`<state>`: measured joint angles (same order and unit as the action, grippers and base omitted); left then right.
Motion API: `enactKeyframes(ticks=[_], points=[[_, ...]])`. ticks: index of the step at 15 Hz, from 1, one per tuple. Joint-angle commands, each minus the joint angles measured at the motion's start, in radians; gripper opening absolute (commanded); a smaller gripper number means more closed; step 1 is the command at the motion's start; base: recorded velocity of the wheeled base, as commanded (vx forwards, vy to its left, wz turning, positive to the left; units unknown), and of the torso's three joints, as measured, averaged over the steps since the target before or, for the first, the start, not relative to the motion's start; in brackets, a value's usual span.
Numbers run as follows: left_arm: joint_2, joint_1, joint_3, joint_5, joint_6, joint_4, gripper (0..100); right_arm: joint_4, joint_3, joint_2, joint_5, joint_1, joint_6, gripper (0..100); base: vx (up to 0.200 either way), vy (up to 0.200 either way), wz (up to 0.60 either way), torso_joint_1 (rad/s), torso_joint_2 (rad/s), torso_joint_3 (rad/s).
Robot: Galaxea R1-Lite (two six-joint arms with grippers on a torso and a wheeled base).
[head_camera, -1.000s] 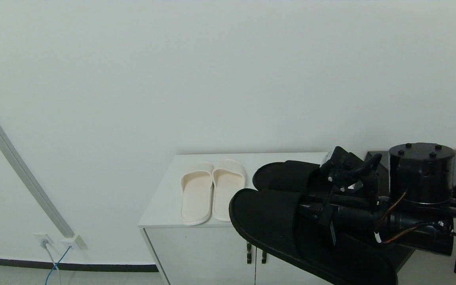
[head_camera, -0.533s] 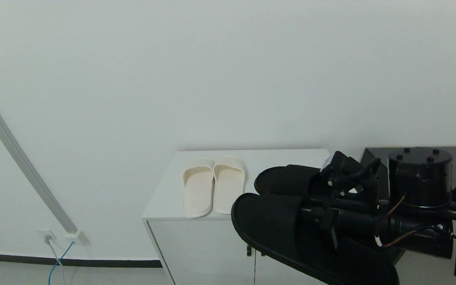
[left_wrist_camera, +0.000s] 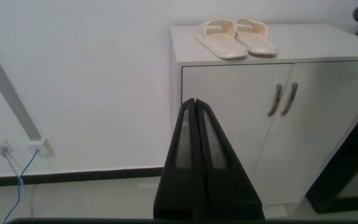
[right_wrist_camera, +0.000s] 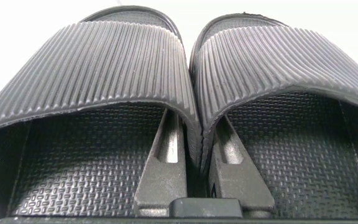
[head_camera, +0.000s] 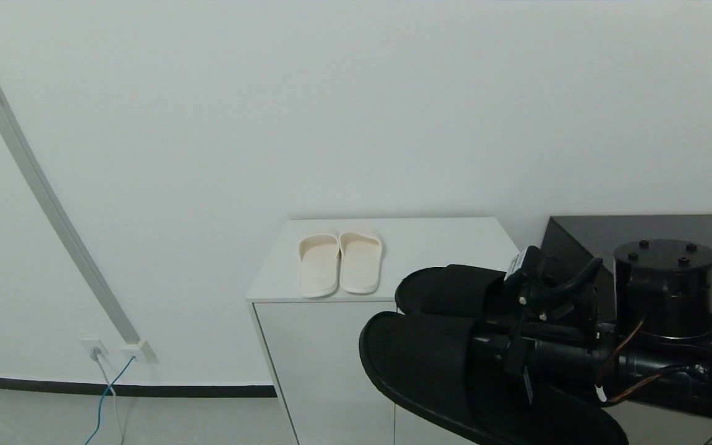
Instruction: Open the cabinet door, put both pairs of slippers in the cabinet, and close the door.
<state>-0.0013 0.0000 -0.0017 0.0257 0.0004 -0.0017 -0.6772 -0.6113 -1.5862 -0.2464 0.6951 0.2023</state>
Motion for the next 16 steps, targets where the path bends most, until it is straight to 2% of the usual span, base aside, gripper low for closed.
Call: enactKeyframes(ticks=[1,5,13,14,16], points=[[0.001,0.0,0.0,0.0,0.0,0.0,0,-0.018,0.03,0.003,-0.001,0.001,0.0,0,0.0,0.0,0.0,0.0,0.0,0.0],[0.001,0.002,0.0,0.0,0.001,0.0,0,-0.105,0.085,-0.005,-0.001,0.001,0.002,0,0.0,0.0,0.0,0.0,0.0,0.0],[0.001,0.0,0.0,0.0,0.0,0.0,0,-0.105,0.093,-0.008,0.001,0.015,0.002,0,0.0,0.0,0.0,0.0,0.0,0.0],[0.001,0.0,0.0,0.0,0.0,0.002,100,-0.105,0.093,-0.008,0.001,0.018,0.003,0,0.0,0.0,0.0,0.0,0.0,0.0],[0.001,0.0,0.0,0.0,-0.002,0.0,100,-0.105,0.094,-0.008,0.001,0.023,0.003,0,0.0,0.0,0.0,0.0,0.0,0.0]])
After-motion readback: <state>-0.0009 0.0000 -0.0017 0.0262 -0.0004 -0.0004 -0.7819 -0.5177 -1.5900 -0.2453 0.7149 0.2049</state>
